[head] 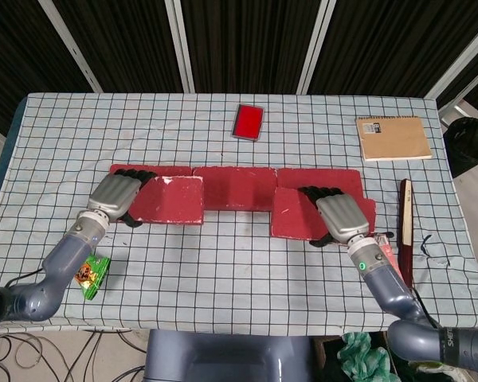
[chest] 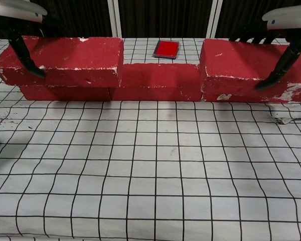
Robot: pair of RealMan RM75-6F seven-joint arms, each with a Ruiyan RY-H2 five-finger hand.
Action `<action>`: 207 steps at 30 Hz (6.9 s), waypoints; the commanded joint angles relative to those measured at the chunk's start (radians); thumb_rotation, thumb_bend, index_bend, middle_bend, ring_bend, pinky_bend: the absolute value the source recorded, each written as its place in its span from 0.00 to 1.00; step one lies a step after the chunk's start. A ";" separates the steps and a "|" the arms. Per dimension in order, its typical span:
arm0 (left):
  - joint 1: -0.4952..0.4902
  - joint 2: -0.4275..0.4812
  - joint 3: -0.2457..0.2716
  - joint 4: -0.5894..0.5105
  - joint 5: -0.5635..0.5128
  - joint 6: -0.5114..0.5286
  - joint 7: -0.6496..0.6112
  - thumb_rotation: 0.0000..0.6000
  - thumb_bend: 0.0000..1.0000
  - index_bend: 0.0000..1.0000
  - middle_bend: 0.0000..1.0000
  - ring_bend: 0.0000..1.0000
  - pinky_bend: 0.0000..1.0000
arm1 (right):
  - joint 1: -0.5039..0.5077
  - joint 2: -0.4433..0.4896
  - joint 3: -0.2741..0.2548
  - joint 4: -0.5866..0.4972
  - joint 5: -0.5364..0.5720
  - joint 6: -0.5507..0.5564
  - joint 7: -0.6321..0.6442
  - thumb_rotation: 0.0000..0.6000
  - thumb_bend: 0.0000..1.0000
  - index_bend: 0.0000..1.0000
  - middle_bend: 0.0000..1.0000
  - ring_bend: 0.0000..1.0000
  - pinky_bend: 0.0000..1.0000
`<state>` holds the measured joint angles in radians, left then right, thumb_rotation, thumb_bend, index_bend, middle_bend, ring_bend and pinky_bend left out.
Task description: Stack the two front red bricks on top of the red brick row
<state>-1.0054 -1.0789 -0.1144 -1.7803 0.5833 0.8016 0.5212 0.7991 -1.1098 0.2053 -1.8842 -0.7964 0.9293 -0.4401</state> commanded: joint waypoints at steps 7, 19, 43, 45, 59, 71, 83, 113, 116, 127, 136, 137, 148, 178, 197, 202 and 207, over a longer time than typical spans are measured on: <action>-0.070 -0.093 -0.041 0.280 -0.001 -0.190 -0.112 1.00 0.28 0.24 0.23 0.12 0.19 | 0.139 -0.061 0.050 0.284 0.052 -0.233 0.092 1.00 0.19 0.29 0.26 0.25 0.19; -0.113 -0.212 -0.048 0.532 0.085 -0.331 -0.214 1.00 0.28 0.24 0.23 0.12 0.19 | 0.260 -0.223 0.028 0.617 0.058 -0.392 0.130 1.00 0.19 0.29 0.26 0.25 0.19; -0.152 -0.303 -0.041 0.618 0.152 -0.386 -0.339 1.00 0.28 0.24 0.22 0.12 0.19 | 0.382 -0.294 -0.011 0.697 0.196 -0.404 0.136 1.00 0.19 0.29 0.26 0.26 0.19; -0.157 -0.306 -0.034 0.617 0.147 -0.381 -0.336 1.00 0.28 0.24 0.22 0.12 0.19 | 0.389 -0.295 -0.018 0.692 0.209 -0.402 0.129 1.00 0.19 0.29 0.26 0.26 0.19; -0.185 -0.300 0.012 0.606 0.088 -0.338 -0.305 1.00 0.28 0.24 0.22 0.12 0.19 | 0.403 -0.260 -0.047 0.608 0.234 -0.372 0.113 1.00 0.19 0.29 0.26 0.26 0.19; -0.204 -0.299 0.023 0.571 0.055 -0.319 -0.297 1.00 0.27 0.23 0.22 0.12 0.19 | 0.419 -0.269 -0.057 0.599 0.257 -0.363 0.119 1.00 0.19 0.29 0.26 0.26 0.19; -0.217 -0.309 0.041 0.585 0.033 -0.322 -0.295 1.00 0.27 0.23 0.22 0.12 0.19 | 0.443 -0.307 -0.075 0.638 0.285 -0.363 0.108 1.00 0.19 0.29 0.26 0.26 0.19; -0.266 -0.329 0.082 0.608 -0.030 -0.329 -0.269 1.00 0.27 0.23 0.22 0.12 0.19 | 0.481 -0.337 -0.087 0.685 0.316 -0.375 0.101 1.00 0.19 0.29 0.26 0.26 0.19; -0.270 -0.330 0.086 0.611 -0.042 -0.326 -0.267 1.00 0.27 0.23 0.22 0.12 0.19 | 0.481 -0.336 -0.090 0.687 0.314 -0.380 0.103 1.00 0.19 0.29 0.26 0.26 0.19; -0.287 -0.344 0.103 0.626 -0.070 -0.330 -0.256 1.00 0.27 0.23 0.22 0.12 0.18 | 0.478 -0.344 -0.090 0.705 0.303 -0.393 0.123 1.00 0.19 0.29 0.26 0.26 0.19; -0.292 -0.341 0.107 0.619 -0.079 -0.327 -0.255 1.00 0.27 0.23 0.22 0.12 0.18 | 0.477 -0.354 -0.095 0.720 0.295 -0.401 0.132 1.00 0.19 0.29 0.26 0.26 0.19; -0.293 -0.340 0.108 0.618 -0.080 -0.327 -0.256 1.00 0.27 0.23 0.22 0.12 0.18 | 0.478 -0.355 -0.096 0.721 0.294 -0.402 0.132 1.00 0.19 0.29 0.26 0.26 0.19; -0.304 -0.323 0.121 0.595 -0.104 -0.311 -0.243 1.00 0.26 0.22 0.21 0.12 0.18 | 0.476 -0.357 -0.094 0.722 0.285 -0.398 0.141 1.00 0.19 0.29 0.26 0.26 0.19; -0.327 -0.344 0.145 0.600 -0.154 -0.302 -0.214 1.00 0.20 0.21 0.20 0.11 0.18 | 0.471 -0.364 -0.107 0.735 0.282 -0.409 0.152 1.00 0.18 0.29 0.23 0.23 0.19; -0.331 -0.346 0.150 0.612 -0.162 -0.319 -0.213 1.00 0.10 0.15 0.17 0.09 0.17 | 0.475 -0.374 -0.111 0.756 0.283 -0.434 0.163 1.00 0.12 0.11 0.08 0.07 0.19; -0.331 -0.344 0.149 0.613 -0.159 -0.322 -0.217 1.00 0.08 0.14 0.16 0.05 0.14 | 0.475 -0.375 -0.112 0.758 0.281 -0.436 0.166 1.00 0.10 0.10 0.06 0.05 0.17; -0.329 -0.342 0.146 0.614 -0.151 -0.323 -0.223 1.00 0.07 0.13 0.14 0.02 0.11 | 0.476 -0.375 -0.110 0.757 0.278 -0.434 0.171 1.00 0.10 0.10 0.06 0.05 0.16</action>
<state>-1.3350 -1.4216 0.0325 -1.1662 0.4312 0.4781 0.2994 1.2747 -1.4849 0.0950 -1.1271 -0.5184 0.4949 -0.2695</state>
